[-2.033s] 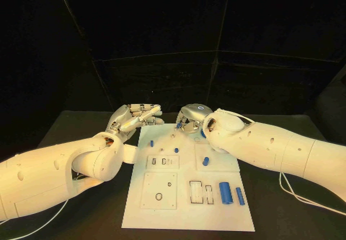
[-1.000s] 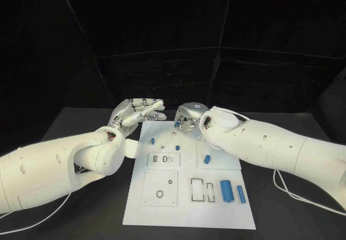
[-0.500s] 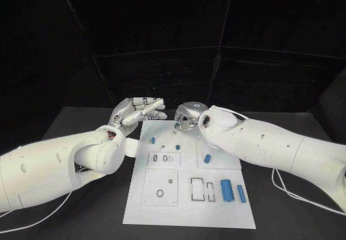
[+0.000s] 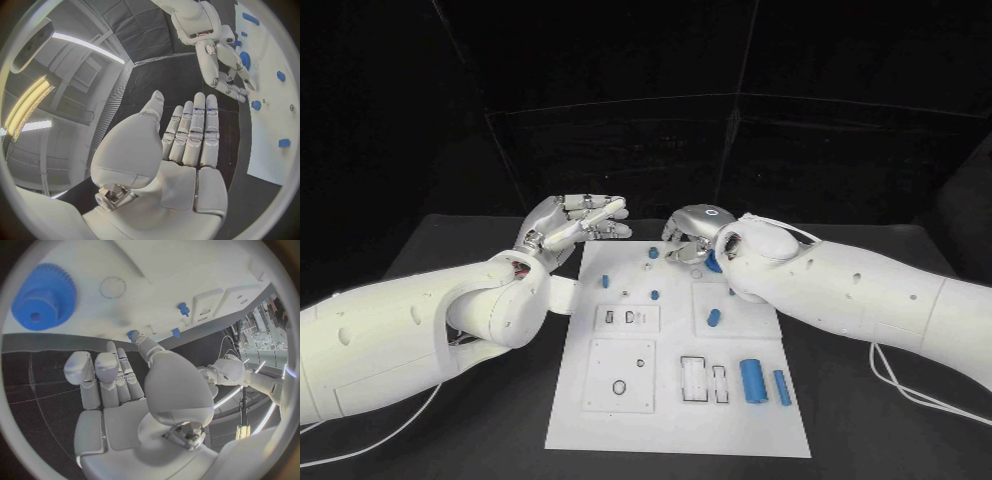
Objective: Assemble the parts on the task board
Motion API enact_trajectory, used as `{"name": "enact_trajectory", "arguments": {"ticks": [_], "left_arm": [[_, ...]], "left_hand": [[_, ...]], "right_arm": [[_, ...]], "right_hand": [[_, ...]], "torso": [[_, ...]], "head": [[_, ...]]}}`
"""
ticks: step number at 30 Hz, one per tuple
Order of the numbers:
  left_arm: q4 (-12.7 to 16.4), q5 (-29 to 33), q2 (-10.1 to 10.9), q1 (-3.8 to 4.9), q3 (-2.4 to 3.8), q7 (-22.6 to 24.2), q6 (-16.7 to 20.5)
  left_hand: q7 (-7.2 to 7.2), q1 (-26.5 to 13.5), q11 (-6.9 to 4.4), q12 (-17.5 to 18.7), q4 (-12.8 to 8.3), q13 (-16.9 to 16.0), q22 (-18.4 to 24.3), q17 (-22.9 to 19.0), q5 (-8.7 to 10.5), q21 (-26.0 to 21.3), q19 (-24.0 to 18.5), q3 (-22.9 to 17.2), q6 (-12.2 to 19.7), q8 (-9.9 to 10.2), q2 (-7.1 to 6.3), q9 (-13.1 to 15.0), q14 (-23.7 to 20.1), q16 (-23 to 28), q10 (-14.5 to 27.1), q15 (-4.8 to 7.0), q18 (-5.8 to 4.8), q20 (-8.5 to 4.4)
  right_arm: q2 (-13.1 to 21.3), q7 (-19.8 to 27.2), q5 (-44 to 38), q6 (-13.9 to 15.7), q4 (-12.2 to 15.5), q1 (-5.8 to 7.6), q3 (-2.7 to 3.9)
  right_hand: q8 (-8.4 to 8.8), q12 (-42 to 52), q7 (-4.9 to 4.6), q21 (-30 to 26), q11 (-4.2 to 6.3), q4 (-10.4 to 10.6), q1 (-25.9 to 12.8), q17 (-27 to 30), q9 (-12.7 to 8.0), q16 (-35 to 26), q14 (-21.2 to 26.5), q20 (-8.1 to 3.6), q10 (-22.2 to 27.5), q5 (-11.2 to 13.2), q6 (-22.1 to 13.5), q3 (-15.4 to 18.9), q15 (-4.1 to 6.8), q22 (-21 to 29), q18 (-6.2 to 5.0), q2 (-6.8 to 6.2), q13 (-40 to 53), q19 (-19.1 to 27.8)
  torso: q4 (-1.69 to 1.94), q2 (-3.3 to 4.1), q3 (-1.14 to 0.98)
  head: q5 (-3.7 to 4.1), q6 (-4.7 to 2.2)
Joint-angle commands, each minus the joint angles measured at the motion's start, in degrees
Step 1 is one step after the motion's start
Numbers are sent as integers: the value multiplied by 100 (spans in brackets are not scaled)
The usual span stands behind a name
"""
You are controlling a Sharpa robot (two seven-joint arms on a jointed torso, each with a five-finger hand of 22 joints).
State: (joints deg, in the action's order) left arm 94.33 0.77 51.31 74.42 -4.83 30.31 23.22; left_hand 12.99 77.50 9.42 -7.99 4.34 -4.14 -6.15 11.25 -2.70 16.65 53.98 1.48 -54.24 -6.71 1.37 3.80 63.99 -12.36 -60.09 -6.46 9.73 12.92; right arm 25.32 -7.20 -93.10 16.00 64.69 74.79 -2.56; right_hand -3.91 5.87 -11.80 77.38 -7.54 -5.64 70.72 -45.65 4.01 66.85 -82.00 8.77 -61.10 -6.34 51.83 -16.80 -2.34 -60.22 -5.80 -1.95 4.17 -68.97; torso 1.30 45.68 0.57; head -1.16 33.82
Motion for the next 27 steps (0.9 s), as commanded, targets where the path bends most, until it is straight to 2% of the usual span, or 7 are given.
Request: {"name": "enact_trajectory", "arguments": {"ticks": [1, 6, 10, 12, 14, 15, 27], "left_arm": [[1, -33, 22, 10, 3, -9, -90], [1, -33, 85, 10, 3, -5, -94], [-22, -33, 100, 10, 2, 1, -104], [-38, -33, 95, 10, 1, 0, -109], [-57, -33, 84, 10, 1, -3, -115], [-64, -33, 80, 10, 1, -4, -118], [-169, -33, 23, 9, -2, -22, -138]], "left_hand": [[33, -28, 41, 37, -38, 4, 5, 5, -26, -33, 8, -7, 24, 25, 28, -6, -5, 21, 0, -34, 74, 22], [32, -24, 40, 37, -43, 3, 7, 7, -26, -35, 10, -9, 21, 25, 32, -5, -3, 23, -3, -34, 75, 23], [31, -18, 39, 39, -49, 1, 9, 10, -26, -38, 12, -11, 18, 25, 36, -4, -1, 25, -6, -33, 76, 23], [31, -18, 39, 39, -49, 1, 9, 10, -26, -38, 12, -11, 18, 25, 36, -4, -1, 25, -6, -33, 76, 23], [30, -15, 38, 39, -53, 1, 11, 12, -26, -39, 14, -12, 16, 24, 38, -4, 1, 27, -9, -32, 76, 23], [30, -15, 38, 39, -53, 1, 11, 12, -26, -39, 14, -12, 16, 24, 38, -4, 1, 27, -9, -32, 76, 23], [28, -10, 36, 40, -59, -1, 13, 15, -26, -42, 17, -16, 11, 23, 46, -2, 4, 30, -15, -31, 77, 23]], "right_arm": [[383, -167, 371, 388, 403, 13, 4], [1068, -466, 1028, 270, 1041, 17, 45], [1462, -609, 1358, 10, 1324, 18, 111], [1573, -643, 1447, -90, 1376, 18, 124], [1652, -668, 1509, -151, 1398, 18, 133], [1671, -676, 1526, -164, 1397, 18, 136], [1575, -902, 1597, -184, 1148, 17, 146]], "right_hand": [[-57, 281, 67, 125, 101, 84, -5, -238, 17, 164, -112, -39, -515, -78, 127, 91, 57, -286, 24, -85, 118, -241], [-77, 954, 292, 374, 384, 291, -161, -665, 17, 450, -238, -253, -1561, -259, 176, 437, 288, -808, 128, -375, 540, -632], [-80, 1658, 357, 508, 469, 461, -128, -904, 9, 615, -290, -361, -1816, -394, 126, 753, 371, -1096, 190, -471, 1157, -829], [-111, 2990, 342, 591, 460, 662, 12, -985, 18, 696, -289, -404, -1380, -480, 82, 1128, 355, -1266, 211, -482, 2559, -928], [-123, 4502, 288, 647, 422, 861, 122, -1024, 10, 744, -290, -337, -1354, -496, -6, 1414, 344, -1398, 247, -441, 4129, -997], [-139, 5027, 299, 675, 412, 961, 211, -1061, 8, 779, -296, -346, -1333, -508, -42, 1517, 267, -1460, 244, -374, 4694, -1031], [-220, 6485, 238, 766, 328, 1262, 482, -1406, 7, 1042, -347, -255, -1658, -694, -171, 1816, 254, -1678, 297, -211, 6335, -1174]], "torso": [[-11, -4, 3], [-48, -8, -6], [-73, -13, -21], [-56, -9, -19], [-63, -7, -21], [-68, -7, -23], [-27, 0, -4]], "head": [[0, -19], [-26, -32], [-24, -45], [-13, -51], [-1, -59], [3, -63], [58, -64]]}}
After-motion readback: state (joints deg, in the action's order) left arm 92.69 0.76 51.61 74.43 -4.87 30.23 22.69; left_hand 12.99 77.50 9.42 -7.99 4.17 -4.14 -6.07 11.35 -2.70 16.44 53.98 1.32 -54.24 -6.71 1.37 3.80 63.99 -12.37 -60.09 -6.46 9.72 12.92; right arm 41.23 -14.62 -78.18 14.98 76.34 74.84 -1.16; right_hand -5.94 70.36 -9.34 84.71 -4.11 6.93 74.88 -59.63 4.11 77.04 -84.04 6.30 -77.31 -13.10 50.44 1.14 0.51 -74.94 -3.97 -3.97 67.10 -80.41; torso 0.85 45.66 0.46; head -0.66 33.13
